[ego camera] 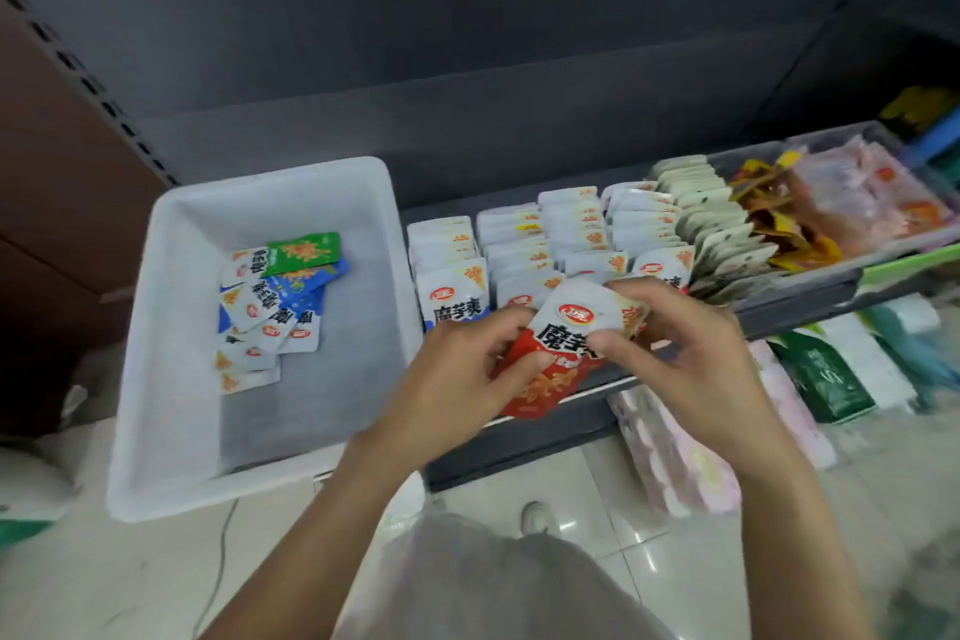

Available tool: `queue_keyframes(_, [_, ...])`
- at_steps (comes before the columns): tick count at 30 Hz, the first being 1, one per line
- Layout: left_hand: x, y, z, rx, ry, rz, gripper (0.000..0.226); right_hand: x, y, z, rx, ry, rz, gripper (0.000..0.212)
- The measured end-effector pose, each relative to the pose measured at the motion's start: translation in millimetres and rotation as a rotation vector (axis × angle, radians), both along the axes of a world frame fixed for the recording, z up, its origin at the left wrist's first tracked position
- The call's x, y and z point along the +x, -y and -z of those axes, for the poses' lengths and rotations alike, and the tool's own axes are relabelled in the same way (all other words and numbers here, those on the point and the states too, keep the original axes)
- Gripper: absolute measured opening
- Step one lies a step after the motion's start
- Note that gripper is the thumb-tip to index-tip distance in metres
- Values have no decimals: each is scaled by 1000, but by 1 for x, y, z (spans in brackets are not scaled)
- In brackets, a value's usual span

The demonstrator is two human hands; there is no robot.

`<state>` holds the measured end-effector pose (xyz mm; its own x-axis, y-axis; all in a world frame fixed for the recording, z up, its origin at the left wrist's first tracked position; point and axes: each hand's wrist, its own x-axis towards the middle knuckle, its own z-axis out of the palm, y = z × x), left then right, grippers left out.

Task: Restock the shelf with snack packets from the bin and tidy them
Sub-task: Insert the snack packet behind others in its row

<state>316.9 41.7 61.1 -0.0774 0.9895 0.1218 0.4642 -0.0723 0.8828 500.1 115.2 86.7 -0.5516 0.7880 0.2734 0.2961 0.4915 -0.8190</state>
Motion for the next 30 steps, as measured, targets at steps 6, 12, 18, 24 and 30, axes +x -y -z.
queue_keyframes(6, [84,-47,31,323,-326,-204,16,117,-40,-3,189,33,379,11])
queue_keyframes(12, [135,-67,94,99,-795,-5,44,108,-102,13,519,382,359,17])
queue_keyframes(18, [150,-79,100,-152,-931,26,56,59,-134,46,708,640,149,16])
queue_keyframes(24, [149,-80,102,-145,-958,-11,51,53,-140,41,563,422,177,14])
queue_keyframes(30, [149,-82,105,-133,-994,-2,49,54,-151,76,710,694,144,13])
